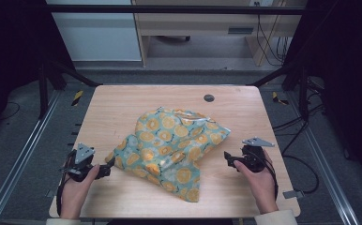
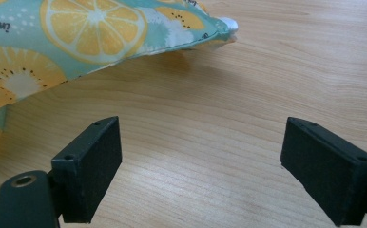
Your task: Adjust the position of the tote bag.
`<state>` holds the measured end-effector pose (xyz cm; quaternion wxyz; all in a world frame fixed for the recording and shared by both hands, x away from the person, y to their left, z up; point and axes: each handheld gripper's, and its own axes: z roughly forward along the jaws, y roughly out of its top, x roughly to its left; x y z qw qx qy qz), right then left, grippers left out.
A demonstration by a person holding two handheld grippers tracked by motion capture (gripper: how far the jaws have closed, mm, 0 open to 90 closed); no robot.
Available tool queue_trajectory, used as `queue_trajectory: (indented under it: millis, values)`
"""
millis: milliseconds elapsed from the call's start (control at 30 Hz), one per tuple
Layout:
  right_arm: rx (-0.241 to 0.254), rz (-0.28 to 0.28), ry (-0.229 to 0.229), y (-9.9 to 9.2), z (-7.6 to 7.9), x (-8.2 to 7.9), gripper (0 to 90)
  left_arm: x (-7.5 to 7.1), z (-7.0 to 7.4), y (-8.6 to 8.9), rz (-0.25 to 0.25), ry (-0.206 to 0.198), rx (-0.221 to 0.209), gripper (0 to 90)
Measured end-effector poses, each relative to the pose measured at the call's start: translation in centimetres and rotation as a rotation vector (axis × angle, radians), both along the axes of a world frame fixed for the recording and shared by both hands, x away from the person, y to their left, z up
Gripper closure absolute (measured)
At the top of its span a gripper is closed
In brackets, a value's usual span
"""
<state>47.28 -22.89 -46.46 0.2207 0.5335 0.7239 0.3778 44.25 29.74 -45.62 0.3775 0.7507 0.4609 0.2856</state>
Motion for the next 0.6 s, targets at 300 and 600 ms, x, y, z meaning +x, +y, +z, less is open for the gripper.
queue_trajectory:
  millis: [300,600]
  values:
    - [0.043,-0.007,-0.009,-0.5,0.6,0.1,15.4,0.0,-0.2,-0.5,-0.011,0.004,0.018,8.6]
    - [0.052,-0.007,-0.083,-0.4,4.8,3.2,15.9,-0.1,-0.3,-1.1,-0.025,0.004,0.054,8.6]
